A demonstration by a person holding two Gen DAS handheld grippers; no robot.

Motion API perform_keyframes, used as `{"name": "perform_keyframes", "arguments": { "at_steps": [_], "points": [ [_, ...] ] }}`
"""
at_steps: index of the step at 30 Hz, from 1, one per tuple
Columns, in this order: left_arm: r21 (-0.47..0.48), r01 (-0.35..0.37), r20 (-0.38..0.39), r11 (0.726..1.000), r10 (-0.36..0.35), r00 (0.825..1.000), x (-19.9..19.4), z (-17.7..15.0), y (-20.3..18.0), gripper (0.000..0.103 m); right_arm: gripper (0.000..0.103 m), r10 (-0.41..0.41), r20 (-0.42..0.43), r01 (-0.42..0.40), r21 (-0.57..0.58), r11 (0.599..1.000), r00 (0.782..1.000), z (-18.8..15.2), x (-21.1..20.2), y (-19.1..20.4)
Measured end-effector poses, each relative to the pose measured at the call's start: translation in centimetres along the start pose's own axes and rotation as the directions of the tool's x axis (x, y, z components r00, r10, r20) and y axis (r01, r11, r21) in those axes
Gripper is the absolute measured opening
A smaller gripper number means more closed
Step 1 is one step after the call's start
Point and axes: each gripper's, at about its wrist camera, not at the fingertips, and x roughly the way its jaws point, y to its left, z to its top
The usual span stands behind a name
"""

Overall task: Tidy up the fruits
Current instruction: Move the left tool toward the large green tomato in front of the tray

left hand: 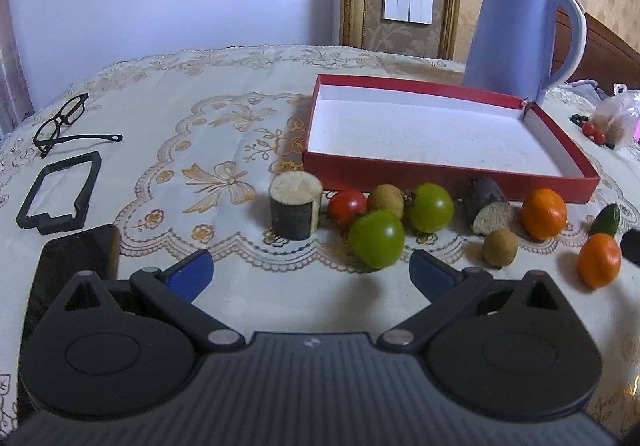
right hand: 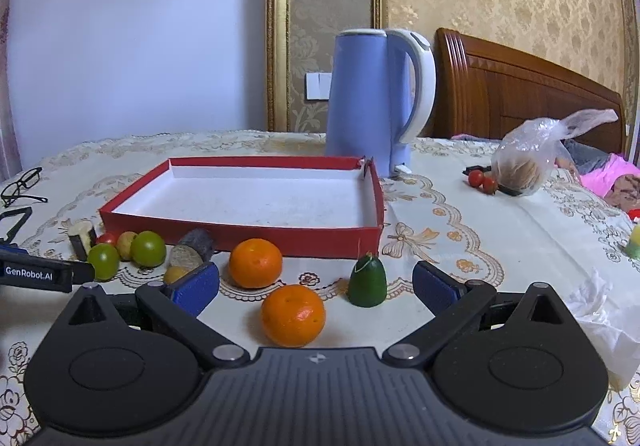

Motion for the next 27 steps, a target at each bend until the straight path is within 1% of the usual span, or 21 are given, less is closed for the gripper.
{"name": "perform_keyframes", "arguments": {
  "at_steps": [4,8,15,20,22,25,27],
  "points": [
    [0.03,-0.023,-0.01,0.999,0.023,1.0,0.5,0.2,-1.1,0.103,0.103,-0.003,0.005,0.003,0.002,1.0,1.0,-0.2,0.0,0.1],
    [0.052,-0.039,-0.004,0.998,0.039,0.999,0.7,0.4,-2.2,0.103,0.103,-0.008,0.014,0.007,0.015,1.0,1.0,-0.1,-0.1,0.0],
    [0.065,-0.02,-0.006,0.998,0.021,1.0,1.1,0.4,-3.1,0.103,0.103,-0.006,0.012,0.005,0.015,1.0,1.0,-0.1,0.0,-0.1],
    [0.106,-0.03,0.012,0.994,0.029,1.0,0.9,-0.2,-3.5,0.103,0.103,-0.013,0.017,0.013,0.003,1.0,1.0,-0.1,-0.2,-0.1],
    [0.101,-0.034,0.014,0.994,0.033,0.999,0.9,-0.4,-3.3,0.103,0.103,-0.013,0.018,0.013,0.0,1.0,1.0,0.0,-0.2,-0.2],
    [0.064,-0.034,0.009,0.997,0.033,0.999,1.1,-0.5,-2.5,0.103,0.103,-0.013,0.017,0.013,-0.002,1.0,1.0,0.0,-0.1,-0.2],
    [0.037,-0.026,0.02,0.999,0.025,0.999,1.0,-0.4,-1.8,0.103,0.103,-0.011,0.016,0.011,-0.005,1.0,1.0,0.0,-0.1,-0.2]
  ]
}}
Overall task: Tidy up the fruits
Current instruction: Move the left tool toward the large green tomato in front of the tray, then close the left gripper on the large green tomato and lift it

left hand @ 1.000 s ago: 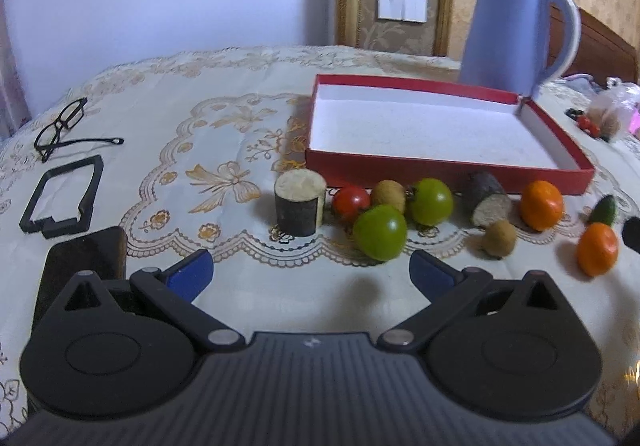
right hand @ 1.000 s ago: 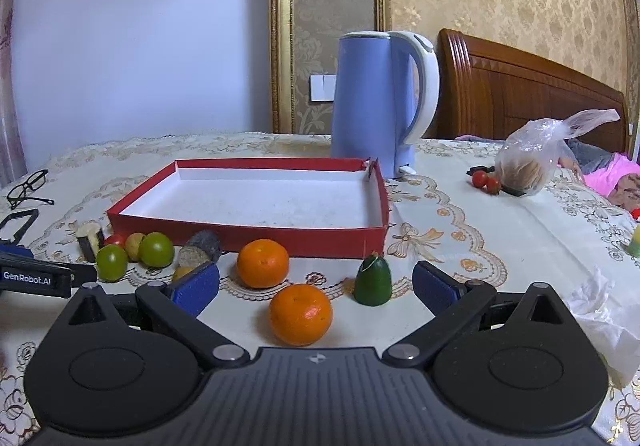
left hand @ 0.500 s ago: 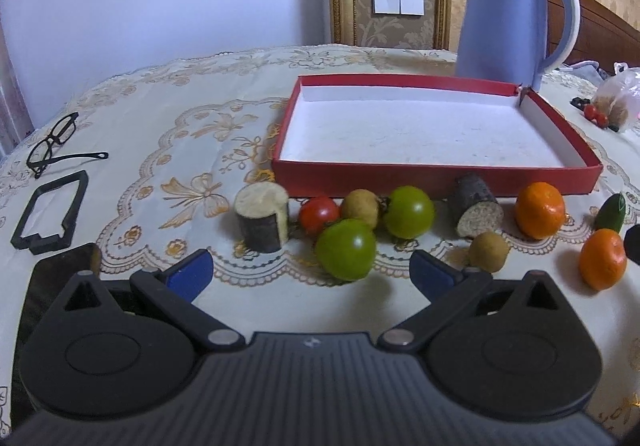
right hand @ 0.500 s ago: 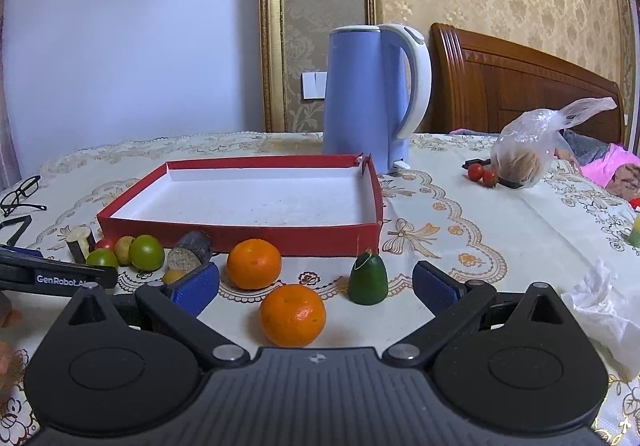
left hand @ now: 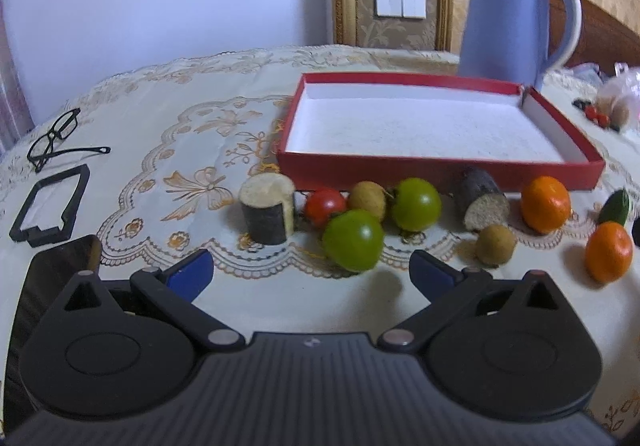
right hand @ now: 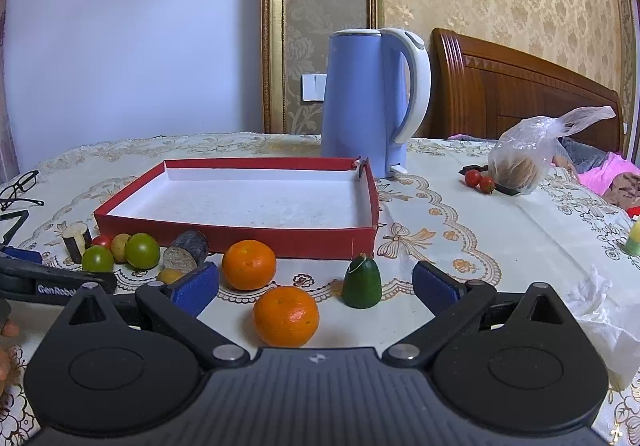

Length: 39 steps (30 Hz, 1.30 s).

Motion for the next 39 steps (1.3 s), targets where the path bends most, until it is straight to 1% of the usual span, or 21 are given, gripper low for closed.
{"name": "perform_keyframes", "arguments": {
  "at_steps": [4,7,10,12,13,16,18,21,23,26,28,32,36,39],
  "points": [
    [-0.033,0.038,-0.007,0.999,-0.038,0.999,0.0,0.3,0.6,0.103,0.103,0.004,0.0,-0.004,0.002,1.0,1.0,-0.1,0.1,0.0],
    [-0.017,0.035,-0.014,0.999,-0.035,0.999,0.1,0.3,-0.1,0.099,0.103,0.011,-0.003,-0.011,0.004,1.0,1.0,-0.2,0.2,-0.1],
    [0.006,0.053,-0.027,0.999,-0.053,0.998,0.3,0.3,-1.0,0.085,0.103,0.017,-0.007,-0.017,0.004,1.0,1.0,-0.4,0.3,-0.2],
    [0.015,0.061,-0.029,0.998,-0.06,0.998,0.4,0.3,-1.6,0.083,0.103,0.013,-0.009,-0.013,-0.003,1.0,1.0,-0.4,0.3,-0.3],
    [0.021,0.062,-0.026,0.998,-0.061,0.998,0.4,0.3,-1.9,0.081,0.103,0.01,-0.009,-0.01,-0.007,1.0,1.0,-0.4,0.3,-0.4],
    [0.032,0.055,-0.02,0.998,-0.054,0.998,0.6,0.4,-2.4,0.071,0.103,0.001,-0.008,-0.001,-0.016,1.0,1.0,-0.5,0.3,-0.6],
    [0.025,0.064,-0.031,0.998,-0.063,0.998,0.9,0.5,-2.4,0.065,0.103,0.006,-0.013,-0.006,-0.006,1.0,1.0,-0.5,0.3,-0.8],
    [0.018,0.072,-0.031,0.997,-0.071,0.997,1.0,0.6,-2.2,0.052,0.103,0.011,-0.016,-0.011,0.008,1.0,1.0,-0.6,0.4,-1.2],
    [0.02,0.076,-0.031,0.997,-0.075,0.997,0.9,0.7,-2.2,0.039,0.103,0.014,-0.018,-0.014,0.014,1.0,1.0,-0.6,0.4,-1.4],
    [0.019,0.074,-0.031,0.997,-0.073,0.997,0.8,0.7,-2.1,0.032,0.103,0.028,-0.021,-0.027,0.014,1.0,0.999,-0.7,0.5,-1.3],
    [0.009,0.075,-0.03,0.997,-0.075,0.997,0.9,0.7,-1.9,0.03,0.103,0.04,-0.02,-0.039,0.008,0.999,0.999,-0.7,0.4,-1.2],
    [-0.026,0.103,-0.032,0.994,-0.104,0.994,0.7,0.7,-1.2,0.029,0.103,0.048,-0.019,-0.048,-0.004,0.999,0.999,-0.8,0.4,-1.0],
    [-0.019,0.103,-0.019,0.994,-0.104,0.994,0.3,0.6,-1.1,0.029,0.103,0.064,-0.02,-0.064,-0.007,0.998,0.998,-0.9,0.4,-1.1],
    [0.002,0.095,0.012,0.995,-0.095,0.995,-0.5,0.6,-1.4,0.029,0.103,0.071,-0.031,-0.072,-0.012,0.997,0.997,-1.0,0.6,-1.3]
  ]
}}
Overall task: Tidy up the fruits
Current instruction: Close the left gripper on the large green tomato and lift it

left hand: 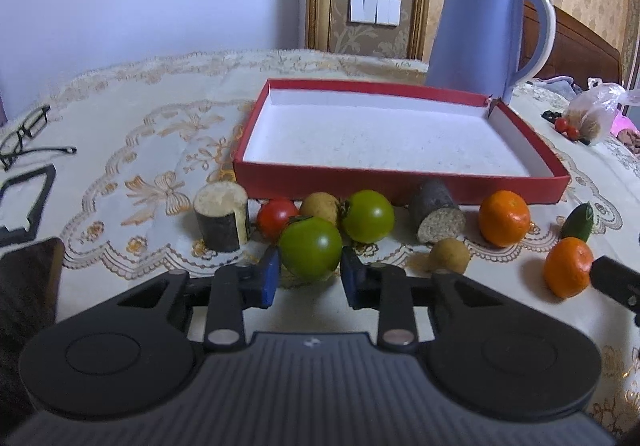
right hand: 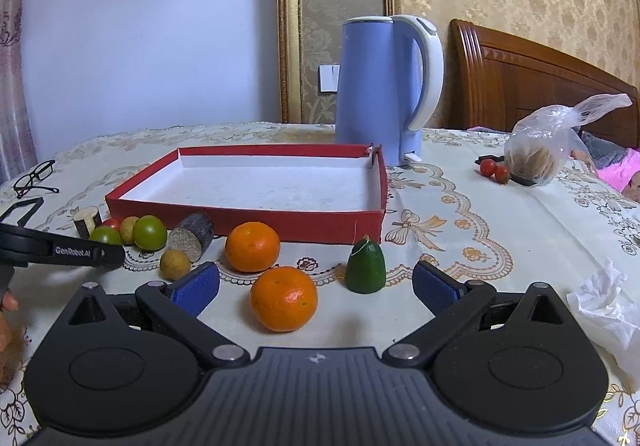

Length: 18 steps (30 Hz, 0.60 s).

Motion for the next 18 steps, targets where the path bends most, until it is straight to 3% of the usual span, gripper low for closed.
{"name": "perform_keyframes", "arguments": {
  "at_steps": [10,15,18],
  "points": [
    [0.047,-0.004,0.065,0.999,0.001,0.998,-1.8,0.3,-0.3,0.029,0.089,0.007,-0.048,-0.009,-0.037,0.999,0.999,-0.1,1.0,0.6],
    [0.036,0.0,0.064,0.999,-0.002,0.998,-1.8,0.3,0.2,0.029,0.058,0.024,-0.093,-0.03,-0.062,0.998,0.995,0.0,2.2,1.6],
    [0.037,0.001,0.063,0.999,-0.003,0.998,-1.8,0.2,0.3,0.029,0.051,0.019,-0.109,-0.028,-0.086,0.996,0.994,-0.2,2.8,2.1]
  ]
}}
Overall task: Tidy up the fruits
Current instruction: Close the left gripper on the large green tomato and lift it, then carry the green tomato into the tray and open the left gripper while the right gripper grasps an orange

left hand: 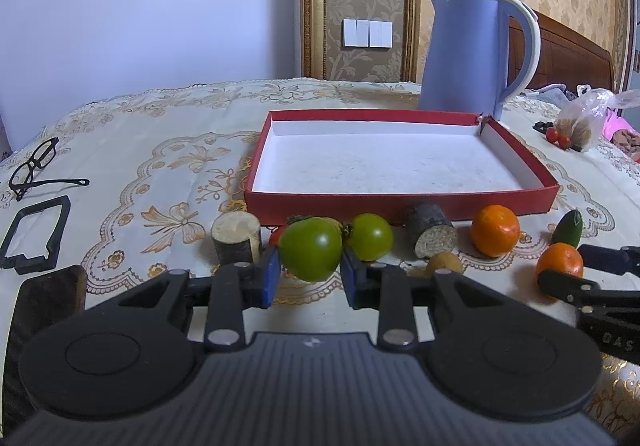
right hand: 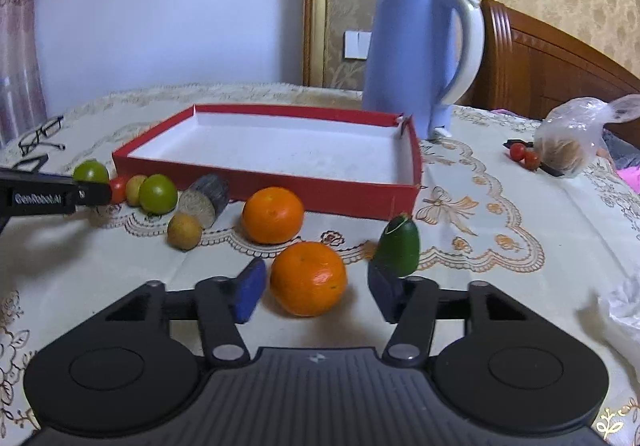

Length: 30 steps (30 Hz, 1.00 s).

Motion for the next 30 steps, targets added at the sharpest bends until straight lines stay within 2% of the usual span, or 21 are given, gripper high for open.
{"name": "perform_keyframes", "arguments": {
  "at_steps": [5,20,30],
  "points": [
    [0.0,0.004,0.006,1.0,-0.004,1.0,-0.2,0.0,0.1,0.029,0.043,0.009,-0.013,-0.009,-0.005,1.0,1.0,0.0,0.5,0.2],
    [0.012,0.037,0.023,0.999,-0.038,0.999,-0.4,1.7,0.2,0.029,0.042,0.019,0.013,-0.019,0.012,1.0,1.0,0.0,-0.5,-0.2],
    [0.018,0.066,-0.032,0.998,-0.066,0.997,3.6,5.1,-0.1,0.029,0.042,0.043,0.046,-0.044,0.02,0.999,0.998,0.2,-1.4,-0.6]
  ]
}}
